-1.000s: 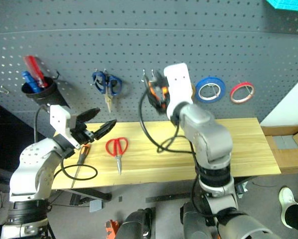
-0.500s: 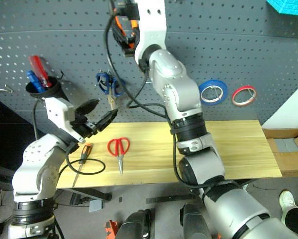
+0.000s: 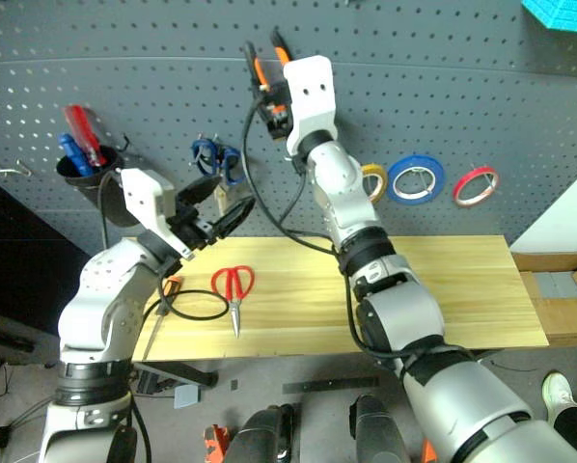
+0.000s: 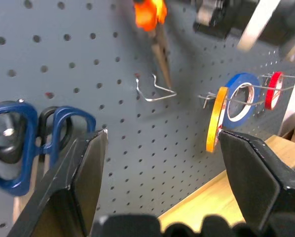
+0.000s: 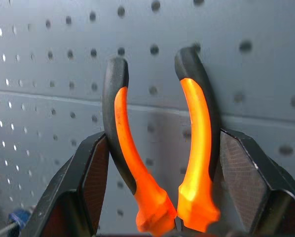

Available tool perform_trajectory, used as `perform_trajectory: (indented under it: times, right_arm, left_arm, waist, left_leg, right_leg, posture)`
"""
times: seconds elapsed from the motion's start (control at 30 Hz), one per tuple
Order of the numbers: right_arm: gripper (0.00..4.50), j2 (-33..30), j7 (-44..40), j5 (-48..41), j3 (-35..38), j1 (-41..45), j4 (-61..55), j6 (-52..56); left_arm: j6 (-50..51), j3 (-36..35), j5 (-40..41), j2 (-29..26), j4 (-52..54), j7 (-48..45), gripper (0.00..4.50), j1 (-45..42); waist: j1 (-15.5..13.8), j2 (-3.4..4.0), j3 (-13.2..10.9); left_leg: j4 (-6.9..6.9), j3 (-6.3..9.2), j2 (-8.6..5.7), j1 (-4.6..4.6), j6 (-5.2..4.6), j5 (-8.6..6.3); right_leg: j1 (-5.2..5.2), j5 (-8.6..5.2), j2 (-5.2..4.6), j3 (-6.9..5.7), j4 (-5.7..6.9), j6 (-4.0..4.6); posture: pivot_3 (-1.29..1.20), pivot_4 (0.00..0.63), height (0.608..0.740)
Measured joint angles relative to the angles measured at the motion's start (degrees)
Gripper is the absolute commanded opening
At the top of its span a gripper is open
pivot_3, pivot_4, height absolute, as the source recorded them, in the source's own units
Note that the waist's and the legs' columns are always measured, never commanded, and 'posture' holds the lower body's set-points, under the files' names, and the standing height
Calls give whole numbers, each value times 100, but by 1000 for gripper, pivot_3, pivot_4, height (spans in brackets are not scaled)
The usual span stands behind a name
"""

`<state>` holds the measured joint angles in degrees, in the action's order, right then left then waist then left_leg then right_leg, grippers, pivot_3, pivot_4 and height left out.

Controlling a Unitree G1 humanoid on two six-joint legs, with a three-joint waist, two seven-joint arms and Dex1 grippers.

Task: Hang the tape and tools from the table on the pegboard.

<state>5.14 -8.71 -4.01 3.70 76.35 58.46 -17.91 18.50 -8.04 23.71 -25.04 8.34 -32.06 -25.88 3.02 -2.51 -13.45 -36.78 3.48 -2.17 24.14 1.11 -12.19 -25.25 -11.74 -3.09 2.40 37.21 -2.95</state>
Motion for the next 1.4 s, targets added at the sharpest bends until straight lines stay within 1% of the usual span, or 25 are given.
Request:
perform_trajectory:
  times: [0.33, 0.47, 0.67, 0.73, 0.77, 0.83, 1.03, 1.13, 1.23, 1.3, 1.4]
  right_arm:
    - [2854, 22, 49, -132, 230, 370, 825, -307]
    - [2854, 15, 132, -54, 190, 336, 974, -271]
    - [2854, -31, 264, 196, 100, 34, 1127, -139]
    - [3581, -44, 325, 280, 65, 9, 1128, -106]
    - [3806, -45, 355, 303, 60, 9, 1127, -74]
    - [4441, -44, 375, 345, 15, 9, 1124, 10]
    - [4478, -185, 511, 528, -121, -22, 1038, 537]
    - [4478, -268, 506, 570, -188, -229, 713, 1084]
    - [4478, -377, 396, 621, -336, -720, -107, 1796]
    - [4478, -471, 249, 620, -425, -1162, -891, 2414]
    - [4478, -585, -267, 481, -680, -1946, -2531, 3576]
  left_arm:
    - [-161, 107, -115, 42, -224, -11, 3838, -83]
    - [-184, 107, -129, 41, -224, -15, 3838, -84]
    - [-293, 105, -220, 42, -377, -1, 3838, -121]
    - [-316, 107, -248, 43, -442, 0, 3838, -144]
    - [-345, 109, -262, 45, -463, 0, 3838, -162]
    - [-402, 113, -297, 49, -477, 1, 3838, -215]
    - [-414, 114, -382, 58, -587, 34, 3838, -230]
    - [-371, 103, -393, 58, -595, 150, 3838, -191]
    - [-202, 91, -425, 55, -563, 316, 3838, 64]
    - [11, 80, -440, 57, -549, 479, 3838, 269]
    - [400, 67, -551, 52, -384, 822, 3838, 526]
  waist:
    - [-34, 0, 0]
    - [-59, 0, 0]
    - [-120, 1, -1]
    - [-121, 0, 0]
    - [-121, 0, 0]
    - [-122, 0, 0]
    - [-125, 0, 0]
    - [-124, 0, 0]
    - [-119, 1, 0]
    - [-121, 1, -1]
    - [-124, 1, -1]
  left_leg:
    - [-13, 7, -4, -25, 5, 7]
    - [-17, 9, -4, -29, 7, 12]
    - [-17, 11, -4, -29, 11, 20]
    - [-17, 13, -4, -29, 12, 20]
    - [-17, 14, -4, -30, 13, 21]
    - [-17, 17, -4, -31, 13, 25]
    - [-18, 22, -6, -36, 5, 61]
    - [-17, 23, -5, -37, 8, 74]
    - [-11, 32, -4, -36, 8, 74]
    - [-4, 34, -4, -27, 9, 73]
    - [8, 38, -3, -19, 17, 66]
  right_leg:
    - [15, 3, 3, 0, 34, 6]
    - [15, 2, 3, 1, 48, 7]
    - [14, 3, 3, 1, 51, 8]
    - [14, 2, 3, 1, 51, 8]
    - [15, 3, 3, 0, 51, 8]
    - [19, 3, 3, -1, 52, 9]
    - [34, 9, 3, -8, 49, 16]
    - [37, 17, 4, -10, 49, 19]
    - [33, 17, 3, -9, 50, 20]
    - [23, 17, 3, -10, 48, 20]
    - [11, 17, 0, -12, 47, 20]
  posture:
    - [97, 174, 740]
    - [93, 173, 740]
    - [76, 173, 740]
    - [70, 173, 740]
    - [67, 172, 740]
    - [63, 172, 740]
    - [56, 173, 740]
    - [52, 179, 740]
    - [50, 185, 740]
    - [50, 189, 740]
    - [59, 195, 740]
